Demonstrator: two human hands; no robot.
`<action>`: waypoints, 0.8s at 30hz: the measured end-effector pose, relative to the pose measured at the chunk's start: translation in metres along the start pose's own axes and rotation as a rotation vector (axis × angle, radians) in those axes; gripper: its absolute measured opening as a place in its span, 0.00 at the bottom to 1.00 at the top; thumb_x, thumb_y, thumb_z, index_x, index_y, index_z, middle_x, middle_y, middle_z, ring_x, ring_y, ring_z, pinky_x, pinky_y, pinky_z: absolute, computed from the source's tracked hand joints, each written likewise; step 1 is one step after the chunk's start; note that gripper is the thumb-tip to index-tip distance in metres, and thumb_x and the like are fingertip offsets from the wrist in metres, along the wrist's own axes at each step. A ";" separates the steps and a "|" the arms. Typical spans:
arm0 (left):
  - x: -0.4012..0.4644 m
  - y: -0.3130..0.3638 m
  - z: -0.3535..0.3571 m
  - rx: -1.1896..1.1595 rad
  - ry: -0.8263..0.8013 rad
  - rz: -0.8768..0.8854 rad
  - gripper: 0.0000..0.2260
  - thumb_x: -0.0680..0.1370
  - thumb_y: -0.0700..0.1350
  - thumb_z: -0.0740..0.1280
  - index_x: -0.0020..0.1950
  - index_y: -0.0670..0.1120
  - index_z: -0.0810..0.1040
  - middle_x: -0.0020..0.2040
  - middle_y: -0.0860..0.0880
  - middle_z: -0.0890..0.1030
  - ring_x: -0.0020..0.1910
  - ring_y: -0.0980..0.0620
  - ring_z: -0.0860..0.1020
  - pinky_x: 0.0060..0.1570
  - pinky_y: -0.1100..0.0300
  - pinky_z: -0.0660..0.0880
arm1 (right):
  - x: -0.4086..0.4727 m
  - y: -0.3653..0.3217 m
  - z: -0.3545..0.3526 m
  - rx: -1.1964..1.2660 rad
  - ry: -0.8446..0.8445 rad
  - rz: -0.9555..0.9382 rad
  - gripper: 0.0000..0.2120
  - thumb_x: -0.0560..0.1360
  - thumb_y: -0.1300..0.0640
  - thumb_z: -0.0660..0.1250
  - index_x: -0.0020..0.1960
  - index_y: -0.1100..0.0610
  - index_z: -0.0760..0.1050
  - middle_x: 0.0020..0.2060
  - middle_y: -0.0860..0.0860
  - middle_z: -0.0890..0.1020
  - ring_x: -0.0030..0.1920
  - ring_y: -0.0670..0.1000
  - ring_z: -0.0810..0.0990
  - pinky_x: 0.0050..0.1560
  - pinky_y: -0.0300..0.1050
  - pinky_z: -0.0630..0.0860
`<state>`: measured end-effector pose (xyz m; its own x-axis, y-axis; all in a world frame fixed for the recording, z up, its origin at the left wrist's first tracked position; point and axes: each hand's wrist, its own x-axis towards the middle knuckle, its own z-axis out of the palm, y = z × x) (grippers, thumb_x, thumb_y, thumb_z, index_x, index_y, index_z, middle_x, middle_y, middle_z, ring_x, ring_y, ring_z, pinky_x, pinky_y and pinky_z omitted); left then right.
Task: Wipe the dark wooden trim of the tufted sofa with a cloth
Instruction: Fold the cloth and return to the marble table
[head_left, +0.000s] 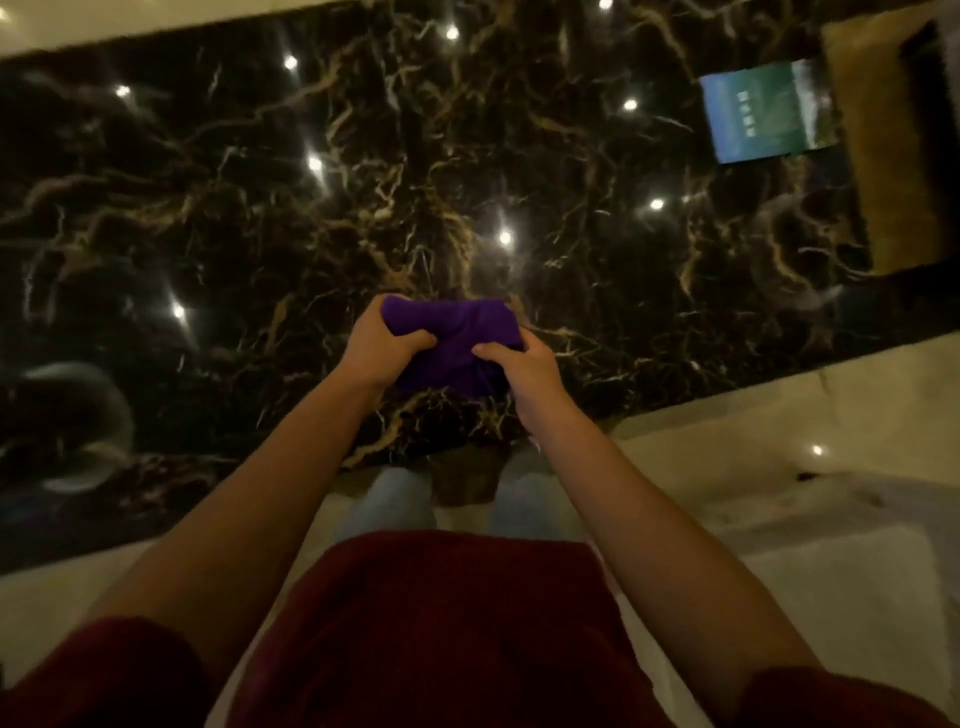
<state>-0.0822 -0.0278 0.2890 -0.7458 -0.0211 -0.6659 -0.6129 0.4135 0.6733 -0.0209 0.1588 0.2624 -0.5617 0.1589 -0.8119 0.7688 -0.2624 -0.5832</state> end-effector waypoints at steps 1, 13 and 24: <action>0.000 -0.001 0.002 -0.023 0.002 0.001 0.23 0.72 0.38 0.77 0.64 0.47 0.75 0.59 0.45 0.80 0.61 0.44 0.79 0.62 0.44 0.79 | 0.004 -0.004 -0.002 -0.013 0.003 -0.024 0.18 0.68 0.57 0.80 0.54 0.44 0.81 0.50 0.46 0.88 0.51 0.50 0.87 0.48 0.44 0.82; 0.123 -0.107 0.101 -0.035 0.176 -0.211 0.22 0.74 0.38 0.75 0.66 0.47 0.74 0.57 0.51 0.78 0.57 0.52 0.76 0.53 0.60 0.73 | 0.181 0.051 -0.013 -0.601 0.047 -0.049 0.25 0.74 0.55 0.77 0.69 0.54 0.77 0.60 0.52 0.83 0.60 0.54 0.81 0.63 0.50 0.77; 0.202 -0.204 0.109 0.116 0.184 -0.293 0.24 0.75 0.41 0.75 0.69 0.48 0.73 0.66 0.46 0.78 0.61 0.51 0.75 0.58 0.58 0.72 | 0.263 0.132 0.008 -0.837 0.088 -0.015 0.20 0.75 0.45 0.74 0.64 0.51 0.80 0.55 0.51 0.85 0.56 0.53 0.82 0.58 0.50 0.80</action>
<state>-0.0796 -0.0174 -0.0184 -0.5839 -0.3133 -0.7490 -0.7818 0.4657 0.4146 -0.0691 0.1581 -0.0278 -0.5746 0.2395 -0.7826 0.7538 0.5274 -0.3920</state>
